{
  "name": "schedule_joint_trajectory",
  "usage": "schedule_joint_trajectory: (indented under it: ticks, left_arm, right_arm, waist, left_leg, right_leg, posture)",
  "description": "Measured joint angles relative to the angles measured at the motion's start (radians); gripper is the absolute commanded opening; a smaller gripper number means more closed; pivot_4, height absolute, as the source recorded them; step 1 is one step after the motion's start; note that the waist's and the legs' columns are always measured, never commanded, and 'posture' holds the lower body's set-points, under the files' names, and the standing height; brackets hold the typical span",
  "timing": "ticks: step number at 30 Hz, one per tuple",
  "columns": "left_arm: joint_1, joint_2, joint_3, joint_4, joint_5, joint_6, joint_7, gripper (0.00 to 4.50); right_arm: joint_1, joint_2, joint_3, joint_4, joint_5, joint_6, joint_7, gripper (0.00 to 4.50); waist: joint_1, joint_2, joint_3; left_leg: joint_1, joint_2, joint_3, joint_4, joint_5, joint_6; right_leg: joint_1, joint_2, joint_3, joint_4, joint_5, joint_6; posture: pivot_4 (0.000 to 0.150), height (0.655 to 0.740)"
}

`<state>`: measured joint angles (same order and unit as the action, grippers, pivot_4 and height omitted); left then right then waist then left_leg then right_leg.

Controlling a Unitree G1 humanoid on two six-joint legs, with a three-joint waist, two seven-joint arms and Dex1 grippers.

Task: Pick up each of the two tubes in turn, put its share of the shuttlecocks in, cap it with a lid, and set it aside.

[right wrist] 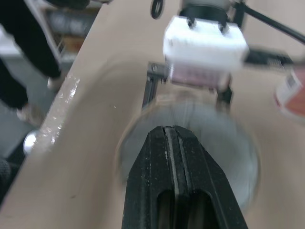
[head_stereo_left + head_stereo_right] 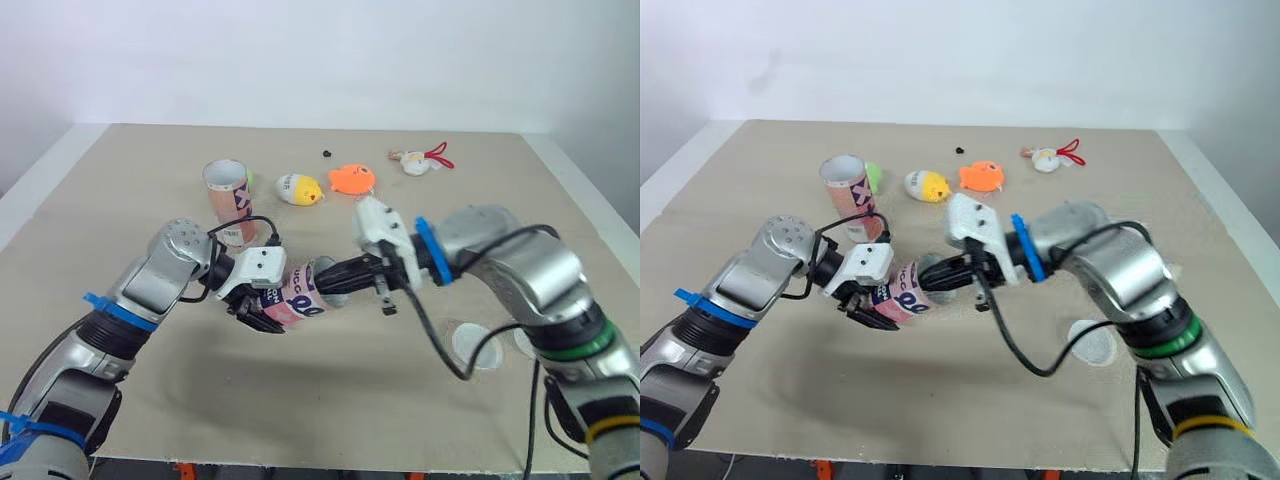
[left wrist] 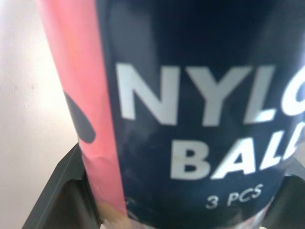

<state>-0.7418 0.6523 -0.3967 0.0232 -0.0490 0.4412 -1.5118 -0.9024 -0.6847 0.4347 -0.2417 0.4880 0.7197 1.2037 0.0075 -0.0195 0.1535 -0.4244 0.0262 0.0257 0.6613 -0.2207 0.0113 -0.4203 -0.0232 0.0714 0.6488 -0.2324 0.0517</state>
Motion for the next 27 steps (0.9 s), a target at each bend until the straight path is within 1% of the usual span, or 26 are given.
schedule_joint_trajectory:
  ticks: [5,9,15,19,24,27]
  left_arm:
    - [-0.001,0.004,0.000,0.002,-0.001,0.000,-0.004,3.24]
    - [0.000,0.008,0.001,0.003,0.000,0.001,-0.003,3.24]
    - [0.001,0.014,0.002,0.003,-0.002,0.004,-0.002,3.24]
    - [0.002,0.008,0.004,0.003,-0.009,0.005,0.004,3.24]
    - [0.006,-0.024,0.009,0.008,-0.039,0.003,0.031,3.24]
    - [0.007,-0.054,0.009,0.012,-0.057,-0.003,0.048,3.24]
  right_arm:
    - [-0.075,0.064,0.079,0.109,-0.091,-0.056,0.092,0.05]
    - [-0.100,0.107,0.092,0.152,-0.122,-0.064,0.144,0.05]
    - [-0.099,0.138,0.076,0.170,-0.130,-0.043,0.152,0.05]
    - [-0.087,0.109,0.035,0.155,-0.106,-0.015,0.167,0.05]
    - [-0.055,0.009,-0.100,0.070,-0.028,0.042,0.167,0.05]
    - [-0.031,-0.026,-0.157,0.024,0.016,0.079,0.162,0.05]
  waist:
    - [0.000,0.000,0.000]
    - [-0.001,0.000,0.000]
    - [-0.001,0.000,0.000]
    - [0.000,0.000,0.000]
    - [0.000,0.000,0.000]
    - [-0.001,-0.001,0.001]
  left_leg:
    - [-0.001,0.000,0.000,0.000,0.000,0.000]
    - [0.000,0.001,0.001,0.000,0.000,0.000]
    - [0.000,0.002,0.001,0.000,0.000,0.000]
    - [-0.001,0.001,0.000,0.000,0.000,0.000]
    - [-0.004,0.000,0.000,0.001,0.000,0.000]
    - [-0.005,0.000,0.000,0.001,0.000,0.000]
  right_leg:
    - [-0.001,0.000,0.000,0.001,0.003,-0.003]
    - [-0.001,0.001,0.000,0.002,0.003,-0.003]
    - [-0.002,0.002,0.000,0.003,0.003,-0.003]
    - [-0.002,0.001,0.000,0.003,0.003,-0.004]
    - [-0.003,-0.001,0.000,0.001,0.004,-0.002]
    - [-0.005,0.000,0.000,0.002,0.004,-0.003]
  posture:
    - [0.150,0.7400]
    - [0.150,0.7400]
    - [0.150,0.7400]
    - [0.150,0.7400]
    - [0.150,0.7400]
    - [0.150,0.7400]
